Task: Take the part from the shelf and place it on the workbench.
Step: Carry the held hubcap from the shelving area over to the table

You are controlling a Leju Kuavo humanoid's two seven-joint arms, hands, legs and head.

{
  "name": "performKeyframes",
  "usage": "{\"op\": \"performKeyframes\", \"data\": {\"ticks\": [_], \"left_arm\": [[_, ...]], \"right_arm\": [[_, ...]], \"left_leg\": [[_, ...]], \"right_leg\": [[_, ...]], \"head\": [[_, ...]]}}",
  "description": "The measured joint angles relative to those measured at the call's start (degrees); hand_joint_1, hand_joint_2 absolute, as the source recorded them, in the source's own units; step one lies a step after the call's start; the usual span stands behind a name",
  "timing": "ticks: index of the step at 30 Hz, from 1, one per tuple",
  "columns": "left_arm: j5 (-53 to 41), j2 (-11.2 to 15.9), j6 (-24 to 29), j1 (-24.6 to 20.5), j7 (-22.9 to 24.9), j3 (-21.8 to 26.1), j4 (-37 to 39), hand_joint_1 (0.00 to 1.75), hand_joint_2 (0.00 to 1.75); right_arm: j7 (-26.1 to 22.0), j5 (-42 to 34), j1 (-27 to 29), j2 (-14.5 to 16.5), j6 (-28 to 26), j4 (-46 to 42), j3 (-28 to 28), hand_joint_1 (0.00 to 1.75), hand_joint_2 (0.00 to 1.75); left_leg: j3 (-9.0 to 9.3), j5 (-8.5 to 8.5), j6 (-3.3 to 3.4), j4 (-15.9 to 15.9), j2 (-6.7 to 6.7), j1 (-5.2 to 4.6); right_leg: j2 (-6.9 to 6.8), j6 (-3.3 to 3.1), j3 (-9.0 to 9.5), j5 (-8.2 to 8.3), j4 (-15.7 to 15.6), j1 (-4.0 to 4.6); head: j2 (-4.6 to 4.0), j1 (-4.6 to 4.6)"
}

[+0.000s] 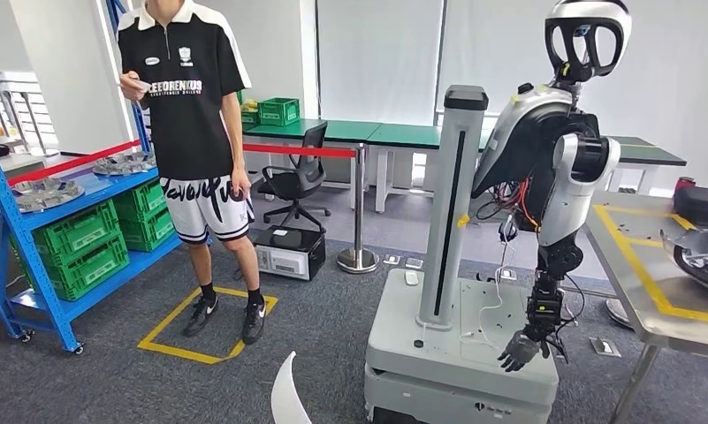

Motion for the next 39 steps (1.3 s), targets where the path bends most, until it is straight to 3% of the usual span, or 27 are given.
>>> {"op": "performKeyframes", "data": {"ticks": [1, 3, 4, 6, 8, 9, 10, 11, 13, 14, 16, 17, 19, 21, 22, 23, 24, 25, 27, 29, 32, 34, 37, 38, 39], "left_arm": [[0.00, -0.07, 0.00, -0.03, 0.00, 0.00, 0.00, 0.00, 1.75], [0.00, -0.14, 0.00, -0.06, 0.02, 0.01, -0.03, 0.00, 1.75], [0.00, -0.16, 0.00, -0.04, 0.02, 0.01, -0.05, 0.00, 1.75], [0.00, -0.12, 0.00, 0.09, 0.01, 0.03, -0.07, 0.00, 1.75], [0.00, -0.10, -0.01, 0.16, 0.03, 0.06, -0.07, 0.00, 1.75], [0.00, -0.09, -0.01, 0.13, 0.03, 0.06, -0.07, 0.00, 1.75], [0.00, -0.10, -0.01, 0.07, 0.03, 0.06, -0.07, 0.00, 1.75], [0.00, -0.11, -0.01, 0.00, 0.03, 0.06, -0.07, 0.00, 1.75], [0.00, -0.14, 0.00, -0.10, 0.03, 0.06, -0.07, 0.00, 1.75], [0.00, -0.14, 0.00, -0.13, 0.03, 0.06, -0.07, 0.00, 1.75], [0.00, -0.15, 0.00, -0.21, 0.03, 0.06, -0.07, 0.00, 1.75], [0.00, -0.14, 0.00, -0.25, 0.03, 0.06, -0.08, 0.00, 1.75], [0.00, -0.16, 0.00, -0.28, -0.01, 0.06, -0.06, 0.00, 1.75], [0.00, -0.19, 0.00, -0.14, -0.03, 0.07, -0.02, 0.00, 1.75], [0.00, -0.17, 0.00, -0.03, -0.01, 0.07, -0.01, 0.00, 1.75], [0.00, -0.14, 0.00, 0.09, 0.01, 0.08, 0.00, 0.00, 1.75], [0.00, -0.09, 0.00, 0.16, 0.02, 0.09, -0.01, 0.00, 1.75], [0.00, -0.04, 0.00, 0.19, 0.03, 0.09, -0.01, 0.00, 1.75], [0.00, 0.01, -0.01, 0.14, 0.03, 0.10, 0.00, 0.00, 1.75], [0.00, -0.04, -0.01, 0.04, 0.02, 0.10, 0.05, 0.00, 1.75], [0.00, -0.12, 0.00, -0.02, 0.01, 0.10, 0.09, 0.00, 1.75], [0.00, -0.15, 0.00, 0.00, 0.02, 0.10, 0.07, 0.00, 1.75], [0.00, -0.10, 0.00, 0.08, 0.02, 0.10, 0.04, 0.00, 1.75], [0.00, -0.08, 0.00, 0.11, 0.02, 0.11, 0.04, 0.00, 1.75], [0.00, -0.07, 0.00, 0.11, 0.03, 0.12, 0.04, 0.00, 1.75]], "right_arm": [[-0.01, 0.00, 0.04, -0.02, 0.00, -0.01, 0.01, 1.75, 1.75], [0.00, 0.00, 0.08, -0.06, 0.00, -0.03, 0.02, 1.75, 1.75], [-0.01, 0.00, 0.04, -0.07, 0.00, -0.06, 0.02, 1.75, 1.75], [0.00, 0.00, -0.01, -0.07, 0.00, -0.11, 0.03, 1.75, 1.75], [0.02, 0.00, 0.07, -0.10, 0.00, -0.12, 0.04, 1.75, 1.75], [0.02, 0.00, 0.12, -0.11, 0.00, -0.12, 0.04, 1.75, 1.75], [0.02, 0.00, 0.14, -0.13, 0.00, -0.12, 0.04, 1.75, 1.75], [0.02, 0.00, 0.12, -0.13, 0.00, -0.13, 0.04, 1.75, 1.75], [0.01, 0.00, 0.05, -0.13, -0.01, -0.16, 0.04, 1.75, 1.75], [0.01, 0.00, 0.02, -0.13, -0.01, -0.18, 0.04, 1.75, 1.75], [0.01, 0.00, 0.00, -0.13, -0.02, -0.21, 0.04, 1.75, 1.75], [0.01, 0.00, 0.03, -0.13, -0.01, -0.22, 0.04, 1.75, 1.75], [0.01, 0.00, -0.03, -0.11, -0.01, -0.25, 0.04, 1.75, 1.75], [0.01, 0.00, -0.10, -0.07, -0.01, -0.27, 0.05, 1.75, 1.75], [0.01, 0.00, -0.08, -0.05, 0.00, -0.27, 0.06, 1.75, 1.75], [0.02, 0.00, -0.02, -0.04, 0.00, -0.27, 0.06, 1.75, 1.75], [0.03, 0.00, 0.01, -0.04, 0.00, -0.27, 0.06, 1.75, 1.75], [0.03, 0.00, 0.03, -0.04, 0.00, -0.27, 0.06, 1.75, 1.75], [0.02, 0.00, 0.02, -0.04, 0.00, -0.27, 0.06, 1.75, 1.75], [0.02, 0.00, 0.00, -0.04, 0.00, -0.27, 0.06, 1.75, 1.75], [0.01, 0.00, 0.06, -0.05, 0.01, -0.27, 0.07, 1.75, 1.75], [0.00, 0.00, 0.02, -0.07, 0.00, -0.27, 0.07, 1.75, 1.75], [0.00, 0.00, -0.03, -0.07, 0.00, -0.27, 0.08, 1.75, 1.75], [0.01, 0.00, 0.02, -0.08, 0.00, -0.27, 0.07, 1.75, 1.75], [0.02, 0.01, 0.07, -0.09, 0.00, -0.27, 0.07, 1.75, 1.75]], "left_leg": [[0.02, 0.17, 0.56, 0.01, 0.76, 0.03], [0.13, 0.59, 1.56, -0.22, 2.19, 0.09], [0.07, 0.74, 1.99, -0.36, 2.98, 0.11], [-0.03, 0.73, 2.48, -0.36, 4.58, -0.24], [-0.09, 0.62, 2.67, -0.30, 6.23, -0.53], [-0.07, 0.57, 2.70, -0.28, 6.96, -0.60], [0.01, 0.49, 2.68, -0.27, 7.62, -0.65], [0.16, 0.38, 2.60, -0.27, 8.21, -0.70], [0.38, 0.11, 2.16, -0.24, 9.16, -0.95], [0.47, 0.02, 1.87, -0.27, 9.57, -1.04], [0.73, -0.02, 1.25, -0.55, 10.45, -1.13], [0.83, -0.17, 0.92, -0.55, 10.36, -1.07], [-0.05, -1.80, 0.30, 1.62, 8.06, -0.93], [-3.16, -5.28, -0.19, 8.27, 5.25, -0.74], [-4.98, -6.74, -0.37, 12.00, 4.81, -0.70], [-6.32, -7.35, -0.53, 14.59, 4.66, -0.67], [-6.77, -6.76, -0.67, 15.15, 4.63, -0.60], [-6.14, -5.06, -0.78, 13.37, 4.61, -0.49], [-3.03, -1.04, -1.12, 6.02, 3.80, -0.09], [-1.01, 0.40, -0.71, 1.30, 2.74, 0.11], [-0.97, 0.47, 0.87, 0.90, 3.03, -0.09], [-1.00, 0.81, 1.79, 0.70, 3.57, -0.06], [-1.14, 0.89, 2.49, 0.64, 4.55, -0.33], [-1.17, 0.88, 2.56, 0.64, 4.88, -0.45], [-1.17, 0.87, 2.59, 0.65, 5.22, -0.57]], "right_leg": [[0.59, 0.44, -0.19, 0.26, -0.18, -0.07], [-0.76, 1.04, -1.03, -0.36, 0.92, 0.02], [-2.35, 1.19, -2.11, -1.62, 3.04, 0.12], [-5.41, 1.37, -5.58, -5.37, 10.42, 0.25], [-6.21, 1.39, -8.15, -7.19, 16.12, 0.25], [-6.35, 1.29, -7.90, -6.57, 15.94, 0.27], [-6.58, 1.08, -6.41, -5.05, 13.36, 0.31], [-7.39, 0.73, -4.00, -3.20, 9.12, 0.46], [-9.34, -0.09, -0.15, -1.03, 2.00, 0.97], [-9.93, -0.43, 0.63, -0.76, 0.34, 1.23], [-9.15, -0.92, 0.49, -0.70, -0.15, 1.38], [-8.63, -1.18, 0.53, -0.51, -0.43, 1.23], [-7.63, -1.79, 0.75, -0.08, -1.07, 0.71], [-6.68, -2.16, 0.83, 0.06, -1.27, 0.47], [-6.15, -2.22, 0.81, 0.04, -1.26, 0.45], [-5.59, -2.25, 0.81, 0.02, -1.22, 0.43], [-5.04, -2.23, 0.82, 0.01, -1.15, 0.38], [-4.52, -2.13, 0.83, -0.03, -1.01, 0.29], [-3.67, -1.61, 0.73, -0.27, -0.43, 0.16], [-3.02, -0.80, 0.26, -0.48, 0.31, 0.24], [-2.48, 0.29, -0.23, -0.20, 0.41, 0.20], [-3.73, 0.76, -1.21, -1.48, 2.40, 0.22], [-6.02, 1.16, -6.12, -6.50, 12.80, 0.31], [-6.21, 1.16, -7.57, -7.46, 15.88, 0.31], [-6.29, 1.04, -8.07, -7.39, 17.01, 0.35]], "head": [[0.01, 0.02], [0.01, 0.07], [0.01, 0.12], [0.01, 0.16], [0.01, 0.16], [0.01, 0.16], [0.01, 0.16], [0.01, 0.16], [0.01, 0.15], [0.01, 0.14], [0.01, 0.14], [0.01, 0.13], [0.01, 0.11], [0.01, 0.08], [0.01, 0.09], [0.01, 0.08], [0.01, 0.09], [0.01, 0.08], [0.01, 0.07], [0.01, 0.08], [0.01, 0.12], [0.01, 0.16], [0.01, 0.22], [0.01, 0.23], [0.01, 0.22]]}}
